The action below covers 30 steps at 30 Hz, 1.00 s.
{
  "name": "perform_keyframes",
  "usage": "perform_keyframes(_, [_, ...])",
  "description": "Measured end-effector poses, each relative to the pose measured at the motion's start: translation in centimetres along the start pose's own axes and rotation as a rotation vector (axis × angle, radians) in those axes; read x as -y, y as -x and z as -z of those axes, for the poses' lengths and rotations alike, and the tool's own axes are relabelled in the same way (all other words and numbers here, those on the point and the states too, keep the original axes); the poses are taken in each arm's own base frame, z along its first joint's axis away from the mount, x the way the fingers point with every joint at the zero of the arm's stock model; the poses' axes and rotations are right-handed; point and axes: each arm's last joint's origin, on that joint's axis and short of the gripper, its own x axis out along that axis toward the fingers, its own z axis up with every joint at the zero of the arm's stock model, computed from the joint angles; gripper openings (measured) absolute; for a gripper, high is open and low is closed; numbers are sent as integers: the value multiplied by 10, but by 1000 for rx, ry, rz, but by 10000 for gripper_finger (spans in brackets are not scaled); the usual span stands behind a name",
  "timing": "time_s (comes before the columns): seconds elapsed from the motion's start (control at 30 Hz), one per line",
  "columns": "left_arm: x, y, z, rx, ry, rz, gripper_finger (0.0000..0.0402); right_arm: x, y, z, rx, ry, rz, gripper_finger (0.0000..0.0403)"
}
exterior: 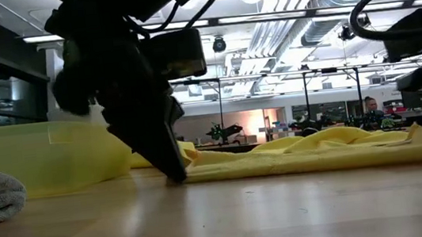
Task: Fold microfiber towels
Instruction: Fold the bottom yellow microfiber towel
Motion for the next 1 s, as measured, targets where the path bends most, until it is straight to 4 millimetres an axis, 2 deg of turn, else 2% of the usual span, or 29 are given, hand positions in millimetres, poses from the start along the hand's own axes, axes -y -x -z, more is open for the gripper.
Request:
perform_keyframes(0.23, [-3,23,-8,-9,123,194,0,1,35,0,55,-100,-182,5])
perform_keyframes(0.4, [-12,41,-16,32,203,228,0,10,52,1,70,-194,-230,2])
perform_keyframes(0.53, [-29,49,-22,71,276,209,0,21,55,0,59,-267,-198,1])
perform_keyframes(0.77, [-60,46,-26,86,354,133,0,42,54,-4,58,-397,-89,0])
perform_keyframes(1.0, [-74,45,-27,105,388,56,0,58,54,-8,63,-478,-21,0])
